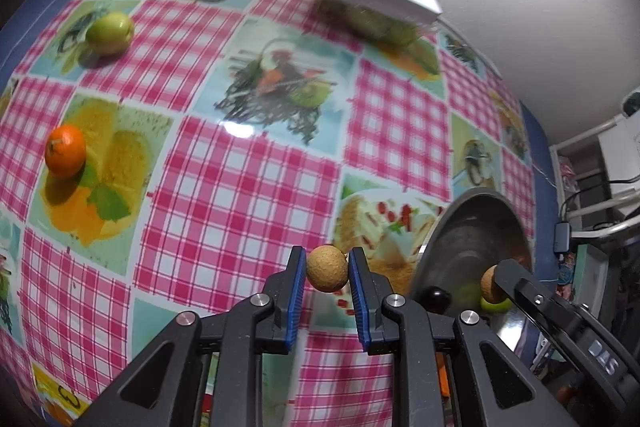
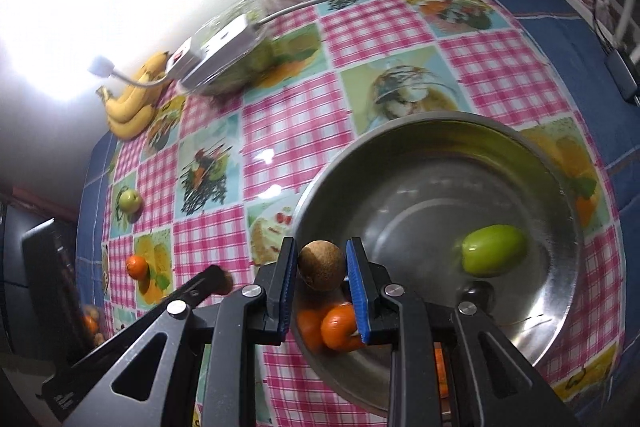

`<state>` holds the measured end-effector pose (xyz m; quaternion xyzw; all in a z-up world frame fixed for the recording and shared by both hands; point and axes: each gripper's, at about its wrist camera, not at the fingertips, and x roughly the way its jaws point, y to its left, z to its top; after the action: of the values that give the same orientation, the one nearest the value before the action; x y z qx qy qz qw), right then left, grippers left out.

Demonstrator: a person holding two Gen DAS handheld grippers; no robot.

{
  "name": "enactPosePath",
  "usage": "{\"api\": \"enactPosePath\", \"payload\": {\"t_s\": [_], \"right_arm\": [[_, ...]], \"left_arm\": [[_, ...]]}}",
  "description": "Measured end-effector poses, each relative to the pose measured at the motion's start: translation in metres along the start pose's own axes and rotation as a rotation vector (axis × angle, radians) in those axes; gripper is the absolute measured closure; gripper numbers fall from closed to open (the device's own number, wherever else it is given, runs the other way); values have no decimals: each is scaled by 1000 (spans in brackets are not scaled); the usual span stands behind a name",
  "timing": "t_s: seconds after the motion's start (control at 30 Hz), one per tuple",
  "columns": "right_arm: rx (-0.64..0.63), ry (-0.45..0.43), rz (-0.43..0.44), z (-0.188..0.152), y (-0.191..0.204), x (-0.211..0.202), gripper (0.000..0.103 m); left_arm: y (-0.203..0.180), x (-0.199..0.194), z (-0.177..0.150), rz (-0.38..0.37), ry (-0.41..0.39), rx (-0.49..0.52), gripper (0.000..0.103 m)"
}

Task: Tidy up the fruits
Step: 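Grasp the other brown kiwi with the left gripper while the right carries its kiwi, then carry both kiwis over the steel bowl with both grippers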

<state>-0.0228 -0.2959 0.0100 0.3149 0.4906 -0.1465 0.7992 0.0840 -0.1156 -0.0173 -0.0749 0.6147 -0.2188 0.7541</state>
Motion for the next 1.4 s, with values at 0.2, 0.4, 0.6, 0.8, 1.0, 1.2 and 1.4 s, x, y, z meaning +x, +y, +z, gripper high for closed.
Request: {"api": "enactPosePath", "payload": {"t_s": [0.2,0.4,0.6,0.8,1.0,1.2,1.4], "right_arm": [[75,-17,-32,5,-32,-8,77],[150,-41,-52,7,-63,-19,77],[184,-48,-50,7,-78,-23,77],[144,-30,-42,6,-68,-17,77],[96,12,-43,5,-56,0,77],[81,55,-62,2,-54,17,77],[71,81,-75,1,-51,27,76]], "left_arm": [[-29,-9,-7,-36,-21,88,80],[-66,-5,-23,-47,-13,216,80],[-86,1,-33,-44,-13,286,80],[-88,11,-35,-35,-6,292,80],[-88,19,-35,-26,5,286,80],[-88,26,-34,-16,22,284,80],[-85,30,-34,-8,36,276,79]]}}
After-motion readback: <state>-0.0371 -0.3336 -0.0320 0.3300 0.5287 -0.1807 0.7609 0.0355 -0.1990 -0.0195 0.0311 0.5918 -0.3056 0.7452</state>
